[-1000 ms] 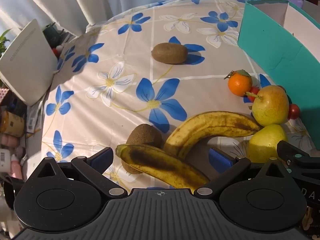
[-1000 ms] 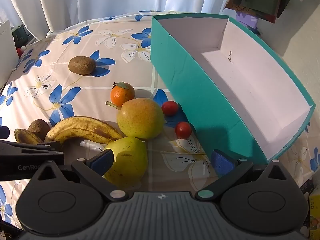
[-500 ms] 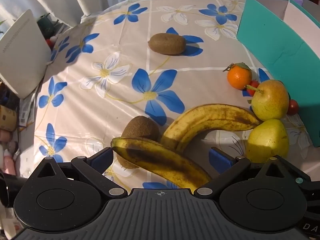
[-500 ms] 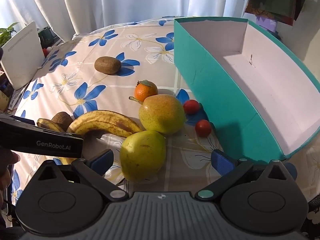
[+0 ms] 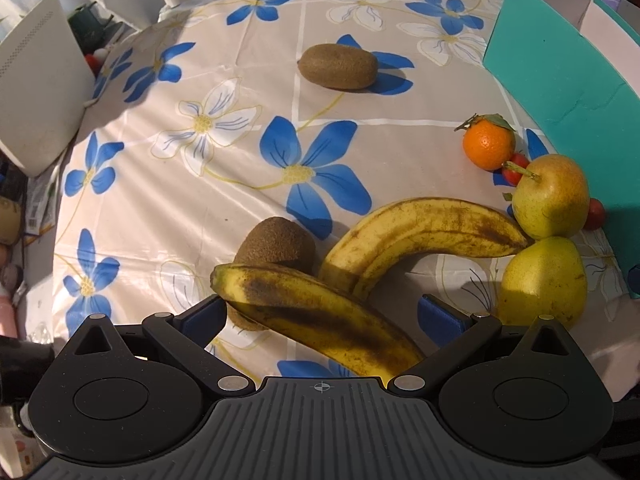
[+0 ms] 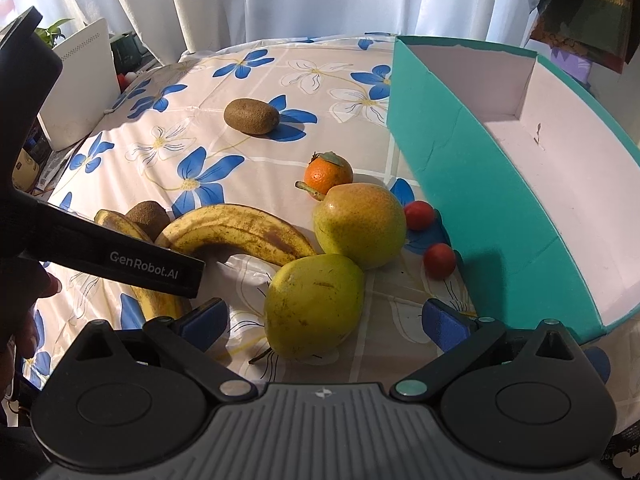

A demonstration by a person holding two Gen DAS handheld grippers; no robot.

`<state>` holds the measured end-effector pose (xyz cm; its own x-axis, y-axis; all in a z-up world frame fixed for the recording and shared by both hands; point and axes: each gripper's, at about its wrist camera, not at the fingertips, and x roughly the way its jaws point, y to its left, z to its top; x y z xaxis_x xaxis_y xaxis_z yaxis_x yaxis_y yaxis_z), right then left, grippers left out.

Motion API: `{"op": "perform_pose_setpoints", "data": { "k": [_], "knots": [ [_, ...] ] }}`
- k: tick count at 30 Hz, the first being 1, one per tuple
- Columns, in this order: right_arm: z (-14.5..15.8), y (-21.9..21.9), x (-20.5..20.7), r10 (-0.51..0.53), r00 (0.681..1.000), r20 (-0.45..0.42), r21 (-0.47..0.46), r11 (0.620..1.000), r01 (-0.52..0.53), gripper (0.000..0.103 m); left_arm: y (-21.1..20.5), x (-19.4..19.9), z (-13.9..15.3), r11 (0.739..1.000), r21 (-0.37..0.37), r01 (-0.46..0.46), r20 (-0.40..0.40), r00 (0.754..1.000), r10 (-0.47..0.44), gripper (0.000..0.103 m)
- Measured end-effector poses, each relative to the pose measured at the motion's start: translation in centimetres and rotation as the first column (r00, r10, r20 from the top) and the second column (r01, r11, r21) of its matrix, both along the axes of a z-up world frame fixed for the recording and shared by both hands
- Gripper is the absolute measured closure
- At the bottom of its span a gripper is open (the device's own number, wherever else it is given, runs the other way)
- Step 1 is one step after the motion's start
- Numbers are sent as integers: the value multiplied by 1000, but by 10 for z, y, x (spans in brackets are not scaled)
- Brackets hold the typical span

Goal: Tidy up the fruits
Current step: 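Move the left gripper toward the spotted banana lying across the kiwi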

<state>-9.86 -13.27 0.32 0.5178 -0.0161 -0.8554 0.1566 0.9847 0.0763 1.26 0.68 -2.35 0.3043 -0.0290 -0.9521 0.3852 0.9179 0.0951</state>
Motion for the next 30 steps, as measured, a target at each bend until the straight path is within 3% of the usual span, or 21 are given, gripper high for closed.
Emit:
{"op": "perform_pose_setpoints", "data": {
  "k": [16,26,30],
  "knots": [
    [-7,-3,4,-11,1000,-15,10,1000,11,0,5,9,-3,998,-46,-46,-7,999,46,0],
    [-5,-5,3,-33,999,-9,19,999,33,0,12,11,3,996,-50,-70,3,997,71,15],
    [-4,-4,2,-36,999,-7,20,999,37,0,14,11,4,996,-55,-64,-11,998,64,15]
  ]
}}
